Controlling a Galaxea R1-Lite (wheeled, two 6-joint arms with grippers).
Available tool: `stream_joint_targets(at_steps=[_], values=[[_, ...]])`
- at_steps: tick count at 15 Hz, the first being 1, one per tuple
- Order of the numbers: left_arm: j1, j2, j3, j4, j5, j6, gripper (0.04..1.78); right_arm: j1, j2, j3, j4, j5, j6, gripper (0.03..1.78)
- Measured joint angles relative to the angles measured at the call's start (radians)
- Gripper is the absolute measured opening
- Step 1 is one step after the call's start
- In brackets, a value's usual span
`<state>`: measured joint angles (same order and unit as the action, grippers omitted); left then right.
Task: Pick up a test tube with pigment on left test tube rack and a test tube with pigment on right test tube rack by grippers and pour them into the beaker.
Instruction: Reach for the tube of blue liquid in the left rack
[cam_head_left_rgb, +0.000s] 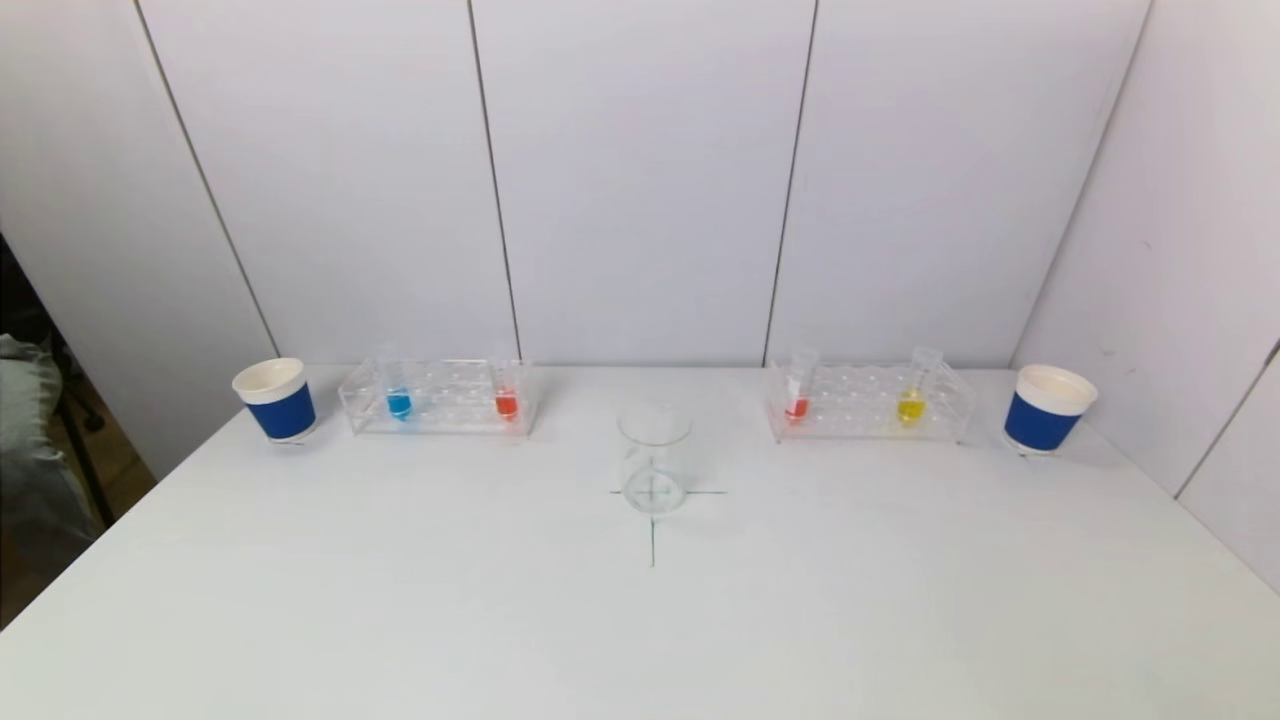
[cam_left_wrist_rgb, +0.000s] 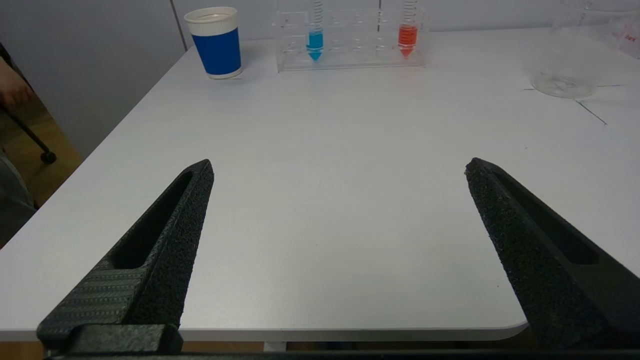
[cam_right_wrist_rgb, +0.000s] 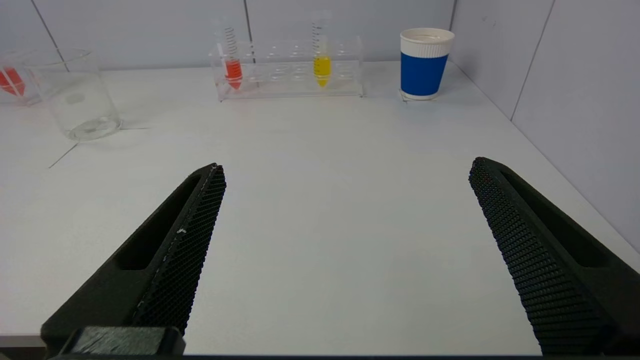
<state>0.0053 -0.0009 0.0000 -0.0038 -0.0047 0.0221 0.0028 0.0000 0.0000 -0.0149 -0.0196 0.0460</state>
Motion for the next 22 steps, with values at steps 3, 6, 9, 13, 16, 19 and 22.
stream_joint_targets(at_steps=[3,6,9,13,16,19,22], values=[[0.0,0.0,0.0,0.0,0.0,0.0,1.76,0.0,0.0,0.0,0.0,0.0,0.001,1.77],[0.0,0.0,0.0,0.0,-0.008,0.005,1.76,0.0,0.0,0.0,0.0,0.0,0.0,1.77],[0.0,0.0,0.0,0.004,-0.008,0.014,1.76,0.0,0.0,0.0,0.0,0.0,0.001,1.77],[0.0,0.0,0.0,0.007,-0.022,0.038,1.76,0.0,0.0,0.0,0.0,0.0,0.0,1.77],[0.0,0.0,-0.022,0.003,-0.029,0.051,1.76,0.0,0.0,0.0,0.0,0.0,0.001,1.77],[-0.004,0.004,-0.131,0.027,-0.082,0.064,1.76,0.0,0.0,0.0,0.0,0.0,0.001,1.77],[-0.005,0.077,-0.266,0.089,-0.048,0.074,1.76,0.0,0.0,0.0,0.0,0.0,0.0,1.77]])
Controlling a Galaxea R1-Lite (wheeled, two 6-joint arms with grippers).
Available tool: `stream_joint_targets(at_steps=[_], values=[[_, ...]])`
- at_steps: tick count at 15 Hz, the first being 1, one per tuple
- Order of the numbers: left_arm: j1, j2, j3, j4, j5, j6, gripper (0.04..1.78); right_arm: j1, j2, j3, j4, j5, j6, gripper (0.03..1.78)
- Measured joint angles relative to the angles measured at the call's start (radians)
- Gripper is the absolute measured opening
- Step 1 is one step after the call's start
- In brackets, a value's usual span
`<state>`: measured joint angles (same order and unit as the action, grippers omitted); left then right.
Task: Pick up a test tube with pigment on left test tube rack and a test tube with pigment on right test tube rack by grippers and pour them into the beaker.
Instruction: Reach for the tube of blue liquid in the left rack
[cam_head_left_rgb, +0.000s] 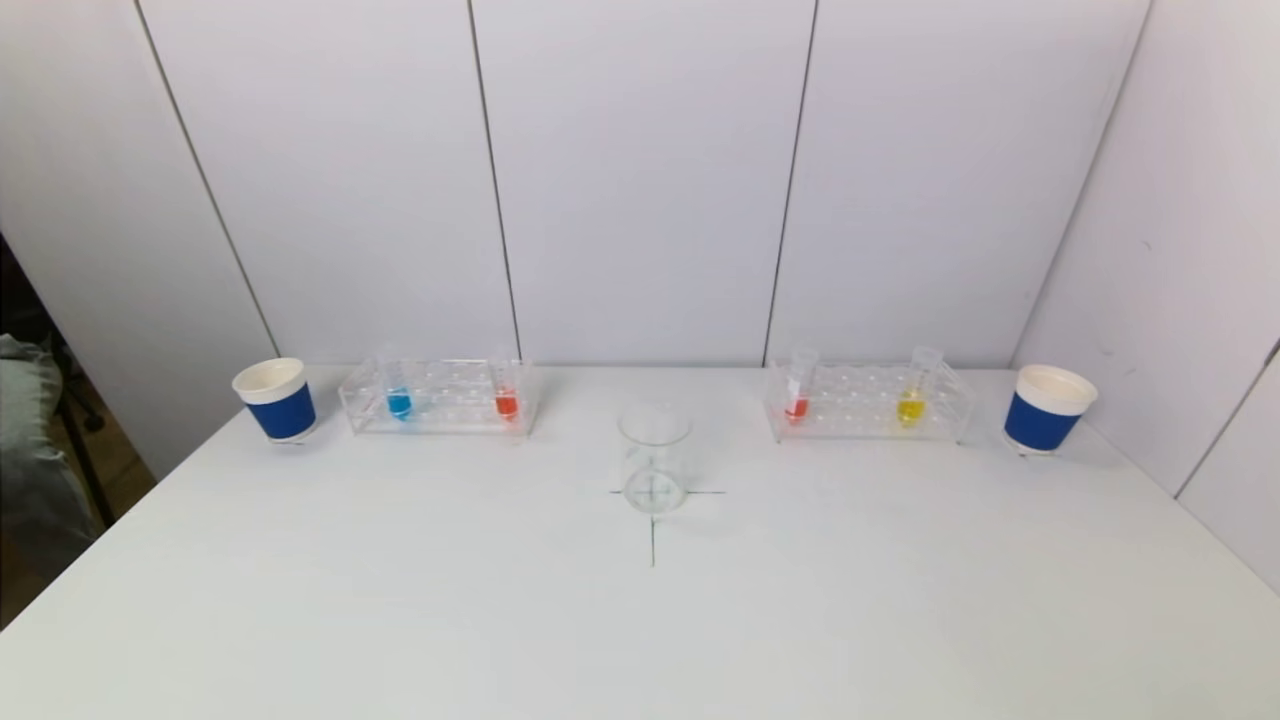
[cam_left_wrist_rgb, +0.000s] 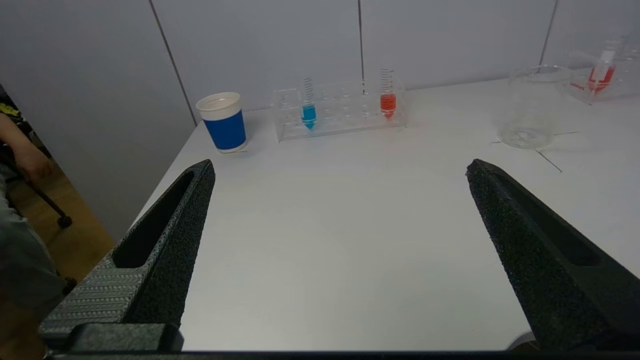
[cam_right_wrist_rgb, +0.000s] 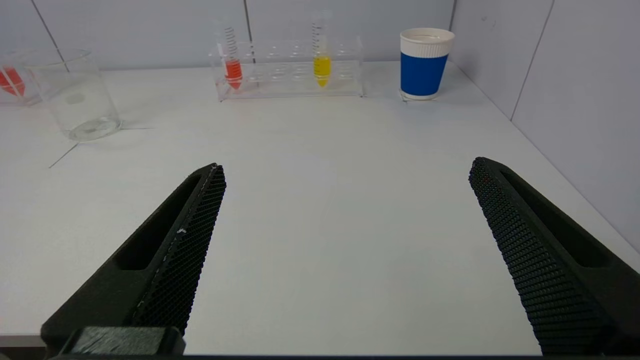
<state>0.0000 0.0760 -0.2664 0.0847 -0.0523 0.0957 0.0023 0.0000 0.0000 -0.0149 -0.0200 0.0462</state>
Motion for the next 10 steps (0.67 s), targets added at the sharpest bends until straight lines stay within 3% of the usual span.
stream_joint_targets(at_steps=[6,10], values=[[0.0,0.308,-0.22,0.002,0.065,-0.01,1.76,0.0,0.0,0.0,0.0,0.0,0.0,1.77],[0.0,0.534,-0.278,-0.111,0.066,-0.023,1.76,0.0,0.0,0.0,0.0,0.0,0.0,1.77]])
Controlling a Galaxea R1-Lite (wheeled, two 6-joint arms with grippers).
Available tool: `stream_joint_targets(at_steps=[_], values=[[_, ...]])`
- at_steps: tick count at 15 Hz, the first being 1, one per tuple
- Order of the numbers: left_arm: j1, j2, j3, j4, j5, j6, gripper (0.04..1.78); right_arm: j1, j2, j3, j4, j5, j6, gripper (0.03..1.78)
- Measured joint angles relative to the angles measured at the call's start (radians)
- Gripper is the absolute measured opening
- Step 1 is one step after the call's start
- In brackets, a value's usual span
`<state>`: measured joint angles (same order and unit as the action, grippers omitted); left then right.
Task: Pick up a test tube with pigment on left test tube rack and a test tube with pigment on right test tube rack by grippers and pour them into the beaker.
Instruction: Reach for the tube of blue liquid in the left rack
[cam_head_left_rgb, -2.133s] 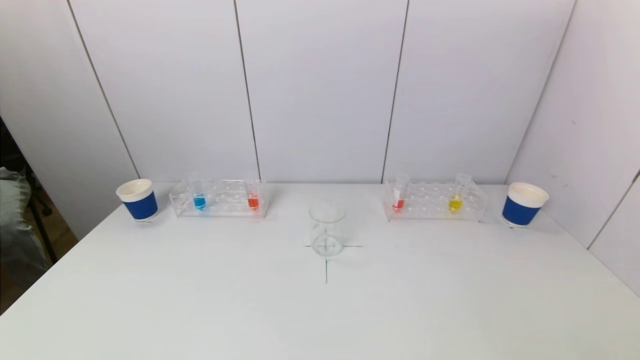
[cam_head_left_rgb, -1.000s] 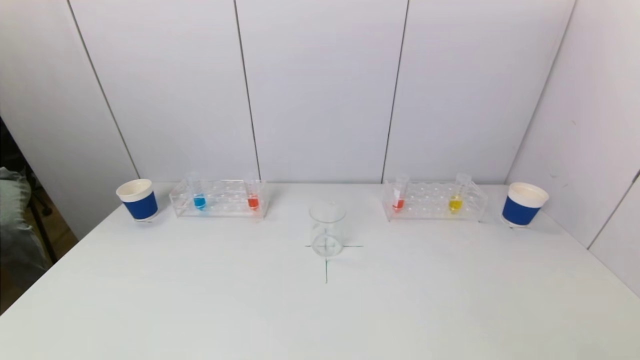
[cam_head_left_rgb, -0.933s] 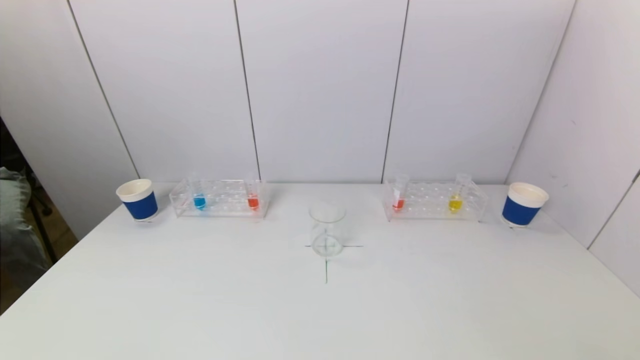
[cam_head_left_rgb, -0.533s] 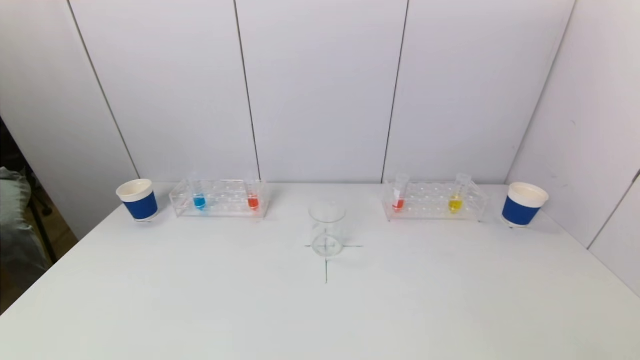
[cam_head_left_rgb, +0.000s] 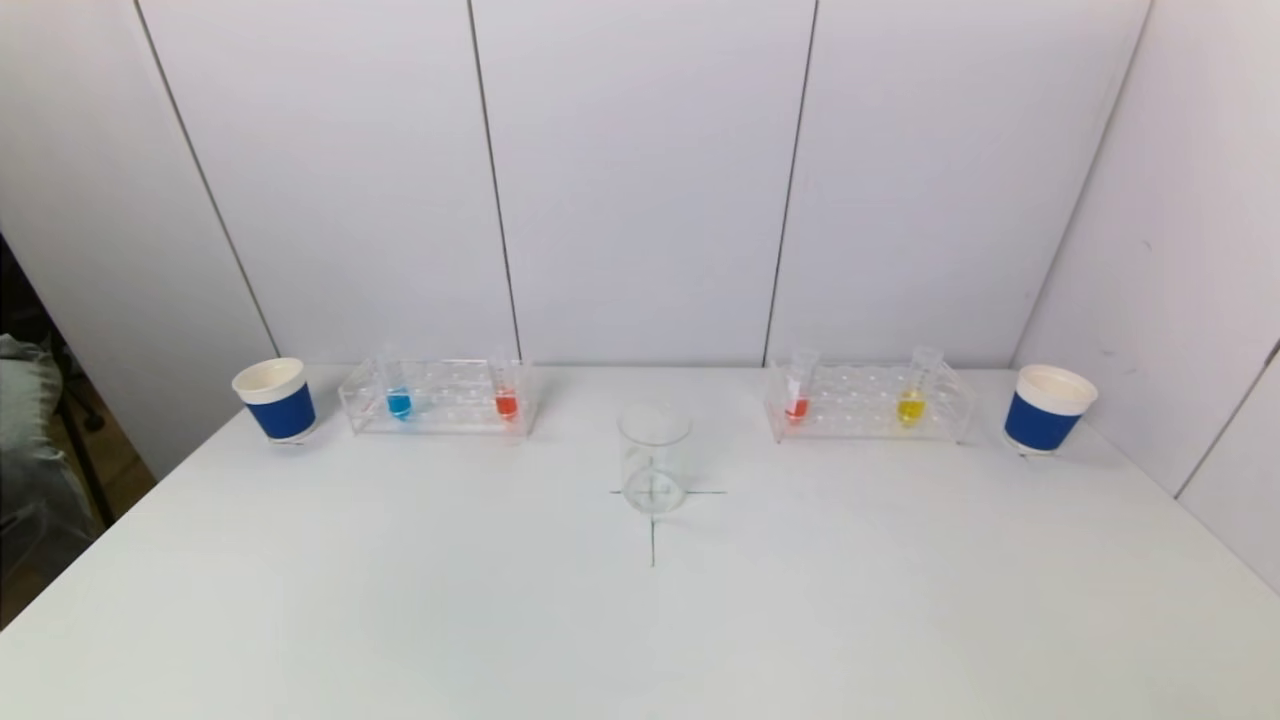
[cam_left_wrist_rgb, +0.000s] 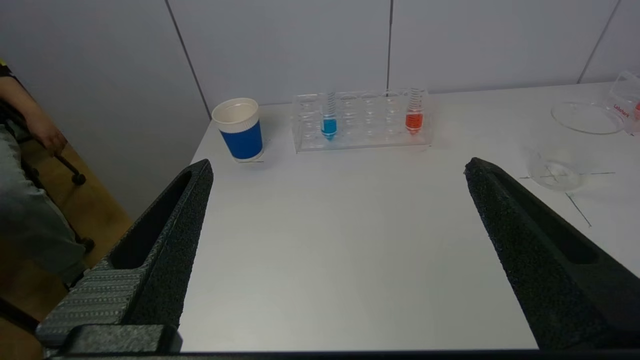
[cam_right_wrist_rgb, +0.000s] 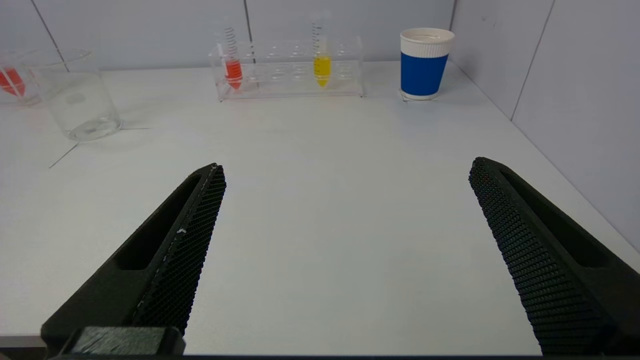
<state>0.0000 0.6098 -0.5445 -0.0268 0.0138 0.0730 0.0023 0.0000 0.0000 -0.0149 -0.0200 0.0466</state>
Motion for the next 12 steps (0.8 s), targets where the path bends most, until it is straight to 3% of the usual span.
stream_joint_targets(at_steps=[12], values=[[0.001,0.571,0.118,-0.544,-0.05,-0.076,1.76,0.0,0.0,0.0,0.0,0.0,0.0,1.77]])
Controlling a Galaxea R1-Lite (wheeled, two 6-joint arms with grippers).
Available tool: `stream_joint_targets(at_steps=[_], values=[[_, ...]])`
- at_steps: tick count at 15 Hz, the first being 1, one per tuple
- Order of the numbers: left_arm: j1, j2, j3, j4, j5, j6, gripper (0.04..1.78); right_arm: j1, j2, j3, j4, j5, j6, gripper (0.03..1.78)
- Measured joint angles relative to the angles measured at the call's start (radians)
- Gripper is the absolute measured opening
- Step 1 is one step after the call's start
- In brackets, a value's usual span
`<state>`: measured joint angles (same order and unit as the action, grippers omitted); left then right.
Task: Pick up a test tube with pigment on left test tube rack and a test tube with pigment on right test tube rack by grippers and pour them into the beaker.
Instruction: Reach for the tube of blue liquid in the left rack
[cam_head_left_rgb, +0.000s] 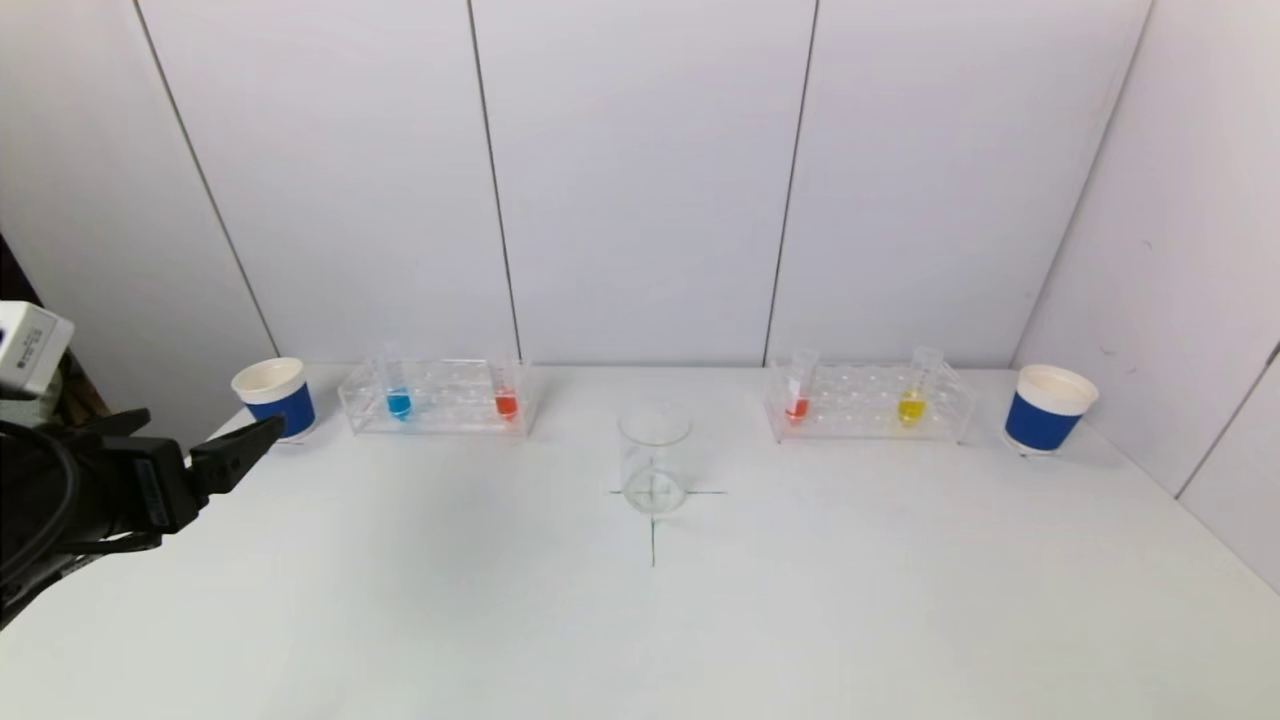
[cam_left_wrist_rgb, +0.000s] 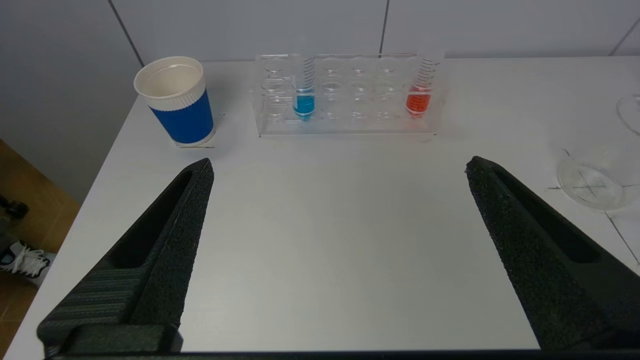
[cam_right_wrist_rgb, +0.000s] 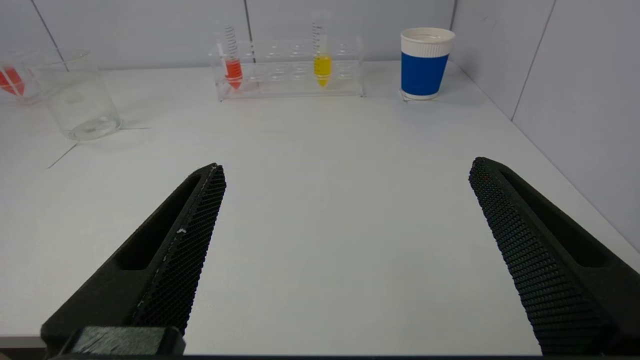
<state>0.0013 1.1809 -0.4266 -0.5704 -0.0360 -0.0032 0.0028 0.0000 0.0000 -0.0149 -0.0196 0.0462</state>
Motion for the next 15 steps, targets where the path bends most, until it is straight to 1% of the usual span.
stream_joint_targets(at_steps=[3,6,8,13,15], values=[[0.003,0.152,0.031,-0.187,-0.014,-0.003,1.76,0.0,0.0,0.0,0.0,0.0,0.0,1.77],[0.012,0.293,0.044,-0.357,-0.052,-0.004,1.76,0.0,0.0,0.0,0.0,0.0,0.0,1.77],[0.019,0.384,0.043,-0.452,-0.056,-0.015,1.76,0.0,0.0,0.0,0.0,0.0,0.0,1.77],[0.044,0.612,0.036,-0.75,-0.063,-0.024,1.76,0.0,0.0,0.0,0.0,0.0,0.0,1.77],[0.047,0.705,0.031,-0.85,-0.061,-0.021,1.76,0.0,0.0,0.0,0.0,0.0,0.0,1.77]])
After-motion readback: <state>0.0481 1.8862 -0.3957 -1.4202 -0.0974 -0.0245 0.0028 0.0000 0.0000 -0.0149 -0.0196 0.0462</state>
